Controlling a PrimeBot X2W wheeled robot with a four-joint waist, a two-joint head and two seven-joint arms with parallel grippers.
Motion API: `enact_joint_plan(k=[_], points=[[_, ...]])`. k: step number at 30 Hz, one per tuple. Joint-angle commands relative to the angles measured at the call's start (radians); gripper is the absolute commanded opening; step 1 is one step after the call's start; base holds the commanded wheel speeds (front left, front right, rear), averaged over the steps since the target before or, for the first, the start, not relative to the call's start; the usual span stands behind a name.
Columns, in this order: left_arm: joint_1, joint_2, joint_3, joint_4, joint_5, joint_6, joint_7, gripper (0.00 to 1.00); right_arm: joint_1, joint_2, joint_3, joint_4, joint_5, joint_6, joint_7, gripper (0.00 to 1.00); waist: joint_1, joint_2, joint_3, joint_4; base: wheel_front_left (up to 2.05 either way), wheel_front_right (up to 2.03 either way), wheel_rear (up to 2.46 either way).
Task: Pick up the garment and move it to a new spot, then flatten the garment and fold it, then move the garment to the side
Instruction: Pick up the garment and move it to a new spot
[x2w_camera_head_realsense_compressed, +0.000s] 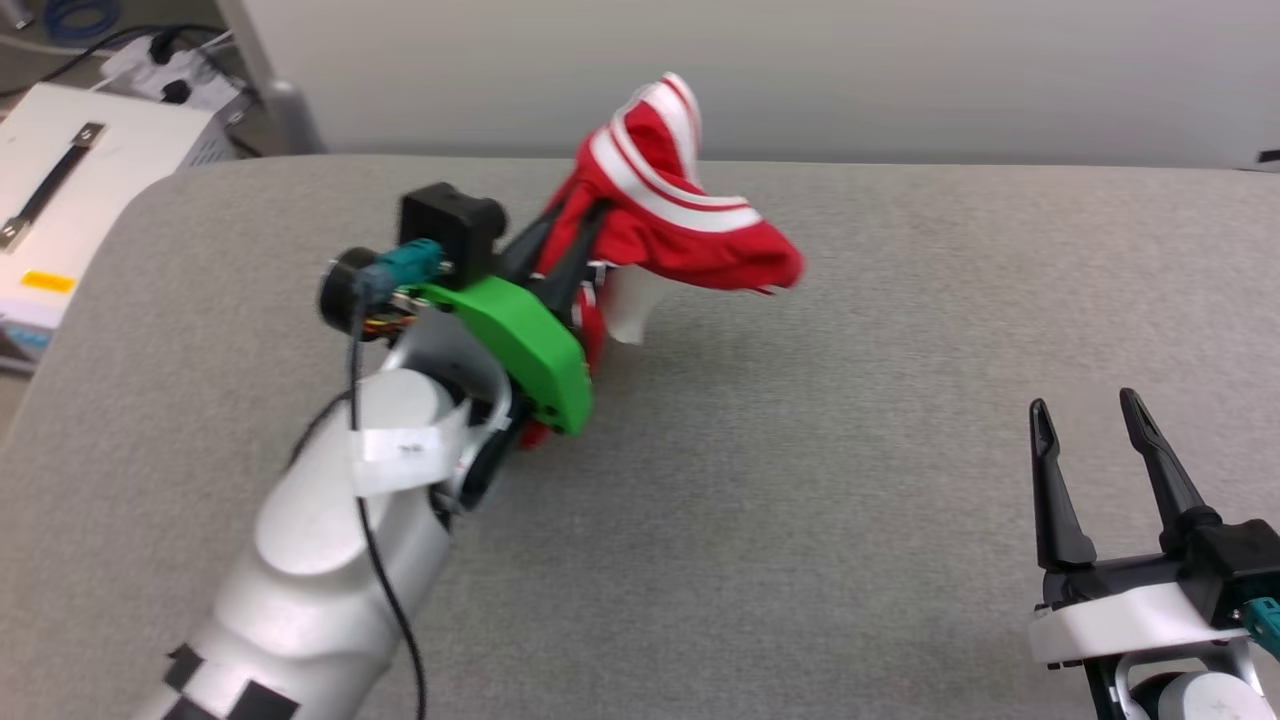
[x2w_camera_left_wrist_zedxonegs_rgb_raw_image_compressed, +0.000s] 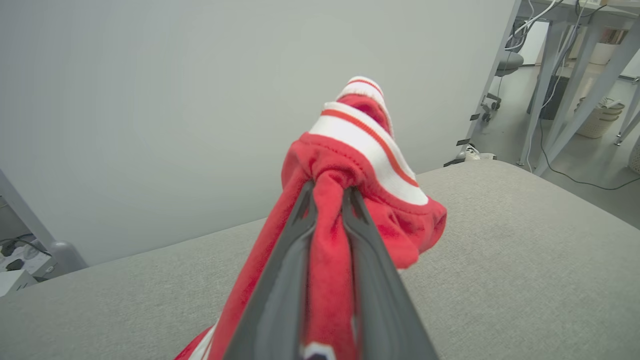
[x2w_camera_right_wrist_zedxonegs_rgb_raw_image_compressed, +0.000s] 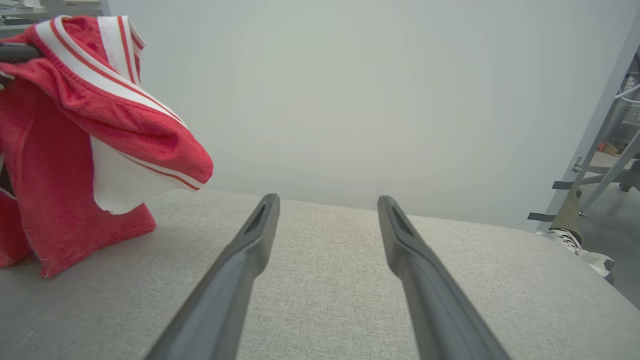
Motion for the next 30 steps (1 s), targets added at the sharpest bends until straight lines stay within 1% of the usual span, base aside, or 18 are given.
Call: enact_joint_plan(k=[1, 6, 10, 12, 13, 17, 20, 27, 30], points=[[0.012, -0.025, -0.012, -0.005, 0.013, 0.013, -0.011, 0.00, 0.009, 0.002, -0.006, -0.006, -0.001, -0.001, -0.002, 1.00, 0.0001, -0.0001, -0.010, -0.080, 0.00, 0.00, 0.00], [0.021, -0.111, -0.073, 0.043, 0.048, 0.045, -0.030, 0.00, 0.001, 0.004, -0.019, -0.008, 0.002, -0.001, -0.002, 1.00, 0.0001, -0.0001, 0.016, -0.149, 0.00, 0.00, 0.00], [0.044, -0.168, -0.135, 0.143, 0.084, 0.069, -0.051, 0.00, -0.008, 0.005, -0.017, -0.003, 0.006, -0.001, -0.002, 1.00, 0.0001, -0.0001, 0.040, -0.196, 0.00, 0.00, 0.00], [0.064, -0.191, -0.170, 0.202, 0.088, 0.069, -0.052, 0.00, -0.010, 0.005, -0.013, -0.003, 0.007, -0.001, -0.002, 1.00, 0.0001, -0.0001, 0.050, -0.213, 0.00, 0.00, 0.00], [0.074, -0.200, -0.194, 0.236, 0.091, 0.066, -0.043, 1.00, -0.011, 0.006, -0.013, -0.003, 0.009, -0.001, -0.002, 1.00, 0.0001, -0.0001, 0.053, -0.220, 0.00, 0.00, 0.00], [0.098, -0.219, -0.261, 0.317, 0.081, 0.035, -0.035, 1.00, -0.010, 0.006, -0.015, 0.000, 0.022, -0.001, -0.002, 1.00, 0.0001, -0.0001, 0.059, -0.227, 0.00, 0.00, 0.00], [0.097, -0.224, -0.285, 0.340, 0.066, 0.019, -0.050, 1.00, -0.008, 0.006, -0.018, 0.008, 0.026, -0.001, -0.002, 1.00, 0.0001, -0.0001, 0.055, -0.212, 0.00, 0.00, 0.00], [0.066, -0.226, -0.285, 0.327, 0.028, 0.011, -0.126, 1.00, 0.003, 0.006, -0.021, 0.021, 0.023, -0.001, -0.002, 1.00, 0.0001, -0.0001, 0.007, -0.139, 0.00, 0.00, 0.00], [0.061, -0.225, -0.277, 0.312, 0.021, 0.015, -0.146, 1.00, 0.013, 0.006, -0.022, 0.027, 0.019, -0.001, -0.002, 1.00, 0.0001, -0.0001, -0.022, -0.106, 0.00, 0.00, 0.00]])
